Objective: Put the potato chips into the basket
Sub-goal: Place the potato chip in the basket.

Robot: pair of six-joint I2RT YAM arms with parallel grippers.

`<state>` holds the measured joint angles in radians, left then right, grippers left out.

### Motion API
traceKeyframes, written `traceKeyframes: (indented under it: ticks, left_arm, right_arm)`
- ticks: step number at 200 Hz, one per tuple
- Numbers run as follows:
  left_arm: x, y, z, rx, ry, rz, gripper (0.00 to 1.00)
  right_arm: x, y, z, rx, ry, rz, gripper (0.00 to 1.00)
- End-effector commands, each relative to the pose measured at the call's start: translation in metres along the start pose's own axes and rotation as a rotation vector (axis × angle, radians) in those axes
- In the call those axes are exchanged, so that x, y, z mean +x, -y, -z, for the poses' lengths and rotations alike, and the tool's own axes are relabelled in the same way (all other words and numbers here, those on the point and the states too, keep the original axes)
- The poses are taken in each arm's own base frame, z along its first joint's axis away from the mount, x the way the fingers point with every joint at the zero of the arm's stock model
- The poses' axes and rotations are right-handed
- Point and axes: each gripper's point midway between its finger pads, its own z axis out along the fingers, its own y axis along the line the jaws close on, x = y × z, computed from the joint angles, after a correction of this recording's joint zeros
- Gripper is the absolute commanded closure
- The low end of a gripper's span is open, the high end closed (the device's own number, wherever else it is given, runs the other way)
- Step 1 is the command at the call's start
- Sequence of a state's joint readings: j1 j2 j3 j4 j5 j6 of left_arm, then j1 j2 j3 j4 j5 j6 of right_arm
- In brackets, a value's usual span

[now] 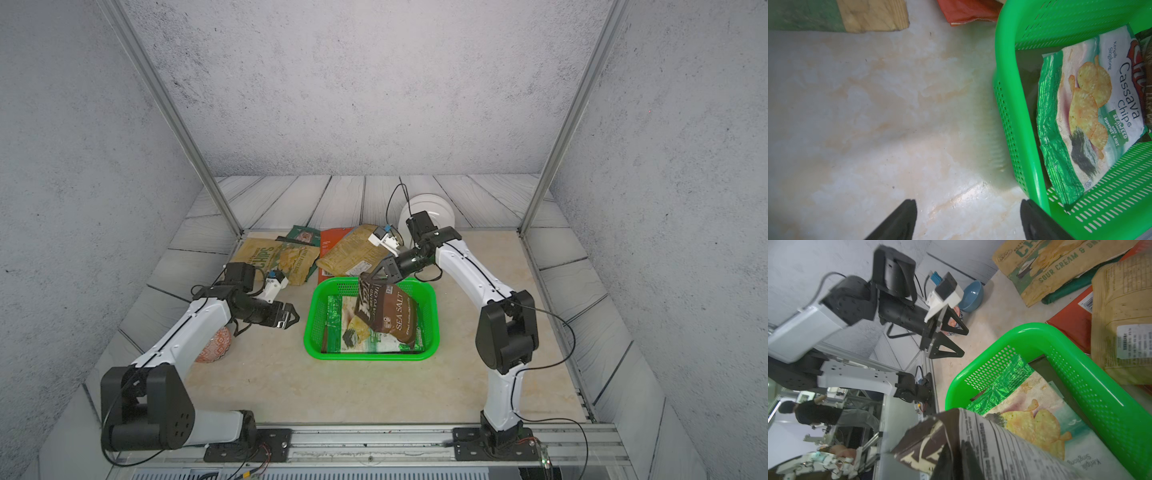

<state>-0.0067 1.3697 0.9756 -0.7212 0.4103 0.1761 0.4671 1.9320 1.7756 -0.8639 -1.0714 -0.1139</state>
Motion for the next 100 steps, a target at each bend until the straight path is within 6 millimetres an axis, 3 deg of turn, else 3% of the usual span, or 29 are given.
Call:
traceKeyframes:
  ticks: [1,32,61,100]
  left_arm:
    - [0.004,-0.001,0.0,-0.003,-0.004,0.007,0.15]
    - [0.004,-0.001,-0.002,-0.002,-0.007,0.007,0.15]
    - [0.005,-0.003,-0.003,-0.004,-0.012,0.008,0.14]
    - [0.002,-0.003,-0.001,-0.009,-0.001,0.005,0.14]
  right_arm:
    - [-0.012,0.016,-0.026,0.054,-0.005,-0.024,0.74]
    - [-0.025,0.009,-0.044,0.085,0.016,-0.024,0.7]
    - [-0.038,0.014,-0.027,0.237,0.091,-0.061,0.68]
    - [-0.031,0.012,-0.011,0.329,0.187,-0.127,0.68]
